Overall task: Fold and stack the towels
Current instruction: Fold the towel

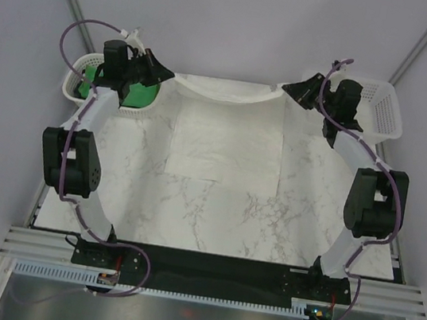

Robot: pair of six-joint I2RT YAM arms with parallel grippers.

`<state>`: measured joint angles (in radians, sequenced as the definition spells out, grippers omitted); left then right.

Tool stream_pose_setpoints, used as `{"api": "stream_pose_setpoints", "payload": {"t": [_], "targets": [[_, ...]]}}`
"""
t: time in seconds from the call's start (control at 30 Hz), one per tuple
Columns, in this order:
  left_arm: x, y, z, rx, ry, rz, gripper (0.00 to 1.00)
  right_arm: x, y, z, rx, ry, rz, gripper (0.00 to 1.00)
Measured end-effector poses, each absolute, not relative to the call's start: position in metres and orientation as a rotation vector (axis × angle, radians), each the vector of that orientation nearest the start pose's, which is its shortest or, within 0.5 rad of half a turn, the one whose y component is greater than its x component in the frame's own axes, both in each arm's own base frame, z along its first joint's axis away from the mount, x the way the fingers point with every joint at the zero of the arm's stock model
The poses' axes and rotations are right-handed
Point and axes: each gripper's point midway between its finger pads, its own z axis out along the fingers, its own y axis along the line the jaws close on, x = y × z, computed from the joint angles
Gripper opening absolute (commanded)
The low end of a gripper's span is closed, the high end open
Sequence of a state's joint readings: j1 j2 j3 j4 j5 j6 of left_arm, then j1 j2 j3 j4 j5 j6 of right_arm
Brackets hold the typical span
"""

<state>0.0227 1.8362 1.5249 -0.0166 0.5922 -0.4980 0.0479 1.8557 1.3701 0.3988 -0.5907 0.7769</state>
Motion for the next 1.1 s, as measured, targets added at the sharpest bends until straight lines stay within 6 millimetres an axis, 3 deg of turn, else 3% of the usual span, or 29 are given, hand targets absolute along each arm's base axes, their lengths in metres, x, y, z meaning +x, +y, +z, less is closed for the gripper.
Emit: {"api": "stream_pose_setpoints", "payload": {"t": [0.17,0.4,0.53,0.77,1.1], "targets": [[0.496,-0.104,0.243,-0.073,1.964,-0.892,0.02,0.495,0.140,0.240,0.127,1.873,1.017,0.00],[0.449,-0.106,0.206,-0.108,2.068,-0.901,0.02,0.442,0.134,0.174,0.162,2.090,1.000,0.00],[0.420,-0.109,0.193,-0.110,2.104,-0.921,0.02,0.410,0.135,0.150,0.181,2.164,1.017,0.00],[0.382,-0.111,0.173,-0.127,2.148,-0.926,0.02,0.374,0.137,0.145,0.181,2.192,1.045,0.00],[0.362,-0.110,0.149,-0.179,2.236,-0.926,0.02,0.366,0.138,0.159,0.205,2.173,1.064,0.00]]}}
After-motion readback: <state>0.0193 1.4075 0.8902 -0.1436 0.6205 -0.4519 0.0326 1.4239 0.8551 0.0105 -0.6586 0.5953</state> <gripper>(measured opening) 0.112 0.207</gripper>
